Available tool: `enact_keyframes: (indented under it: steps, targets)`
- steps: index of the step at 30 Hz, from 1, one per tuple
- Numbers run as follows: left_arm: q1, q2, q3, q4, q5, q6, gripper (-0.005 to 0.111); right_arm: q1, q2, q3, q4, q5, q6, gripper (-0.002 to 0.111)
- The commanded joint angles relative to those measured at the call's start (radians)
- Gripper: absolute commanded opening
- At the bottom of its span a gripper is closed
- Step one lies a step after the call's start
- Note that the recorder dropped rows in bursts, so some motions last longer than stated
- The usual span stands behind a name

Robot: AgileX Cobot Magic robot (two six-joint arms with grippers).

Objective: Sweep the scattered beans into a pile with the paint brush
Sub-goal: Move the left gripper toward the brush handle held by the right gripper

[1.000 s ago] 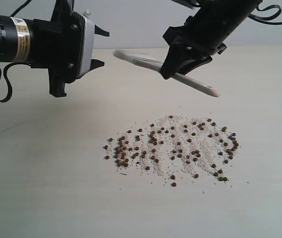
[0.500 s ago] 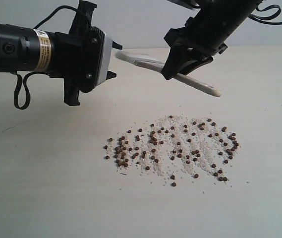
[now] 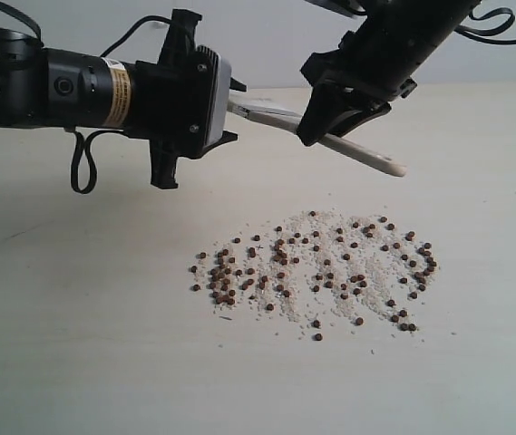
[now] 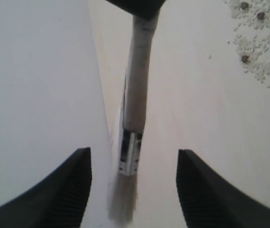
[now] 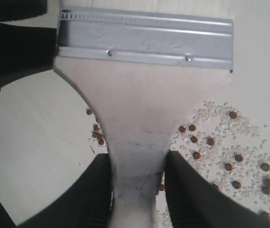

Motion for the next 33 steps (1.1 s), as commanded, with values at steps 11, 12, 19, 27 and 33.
enact_keyframes:
  steps: [11,12,19,27,33]
  targets:
    - [-0.005,0.113,-0.116,-0.016,-0.045,-0.002,0.054,0.001,-0.004,-0.009,0.007,-0.003,-0.009,0.0]
    - [-0.005,0.118,-0.122,-0.016,-0.05,-0.002,0.054,0.001,-0.004,-0.009,0.005,-0.003,-0.009,0.0]
    - [-0.005,0.131,-0.125,-0.071,-0.088,-0.002,0.029,0.001,-0.004,-0.009,-0.004,-0.003,-0.002,0.0]
    - [-0.005,0.131,-0.125,-0.082,-0.05,-0.002,0.001,0.001,-0.004,-0.009,-0.004,-0.003,0.008,0.0]
    - [-0.005,0.131,-0.125,-0.082,-0.035,-0.002,0.001,0.001,-0.004,-0.009,0.019,-0.003,0.024,0.027]
